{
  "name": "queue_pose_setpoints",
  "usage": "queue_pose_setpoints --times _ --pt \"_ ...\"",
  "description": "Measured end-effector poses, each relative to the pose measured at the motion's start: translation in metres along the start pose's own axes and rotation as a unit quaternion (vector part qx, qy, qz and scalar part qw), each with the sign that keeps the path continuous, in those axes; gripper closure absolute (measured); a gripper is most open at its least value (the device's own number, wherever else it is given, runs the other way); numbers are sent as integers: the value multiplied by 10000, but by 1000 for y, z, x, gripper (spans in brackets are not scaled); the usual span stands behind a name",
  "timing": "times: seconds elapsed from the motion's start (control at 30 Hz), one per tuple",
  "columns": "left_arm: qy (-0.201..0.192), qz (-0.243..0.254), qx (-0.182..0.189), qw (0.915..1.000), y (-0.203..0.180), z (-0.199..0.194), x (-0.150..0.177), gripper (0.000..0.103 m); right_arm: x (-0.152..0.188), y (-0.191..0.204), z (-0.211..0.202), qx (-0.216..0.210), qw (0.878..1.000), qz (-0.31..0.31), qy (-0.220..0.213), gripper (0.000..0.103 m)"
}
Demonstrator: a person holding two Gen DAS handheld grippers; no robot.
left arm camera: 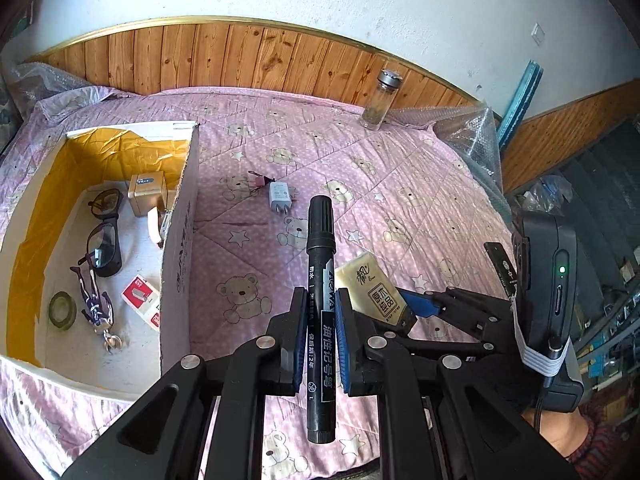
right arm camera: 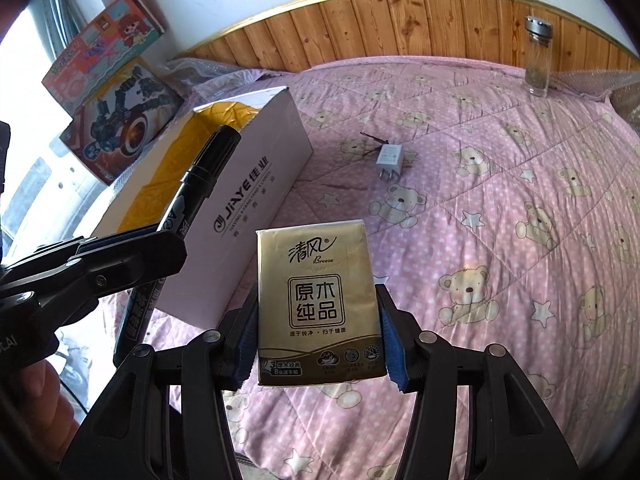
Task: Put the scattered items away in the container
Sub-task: 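Carry the tissue pack and marker with both tools over the white box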
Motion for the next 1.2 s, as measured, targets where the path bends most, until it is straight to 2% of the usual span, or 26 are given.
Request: queue_pose_setpoints --times 0.67,1.2 --pt "-429 -308 128 9985 31 -66 13 89 -11 72 -36 -193 9979 -540 -301 48" --pt "-789 -753 25 9940 85 -99 0 89 -38 124 -42 -267 9921 -1152 -421 48"
Point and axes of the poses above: each gripper's, at about its wrist camera, not at the fingertips, and z roughly the way its jaws point, y to its left, x to its underside, the point moved 9 cm from there along z, roughly the way its jaws point, and after that the axes turned 3 degrees about y, right-handed, at the moved point
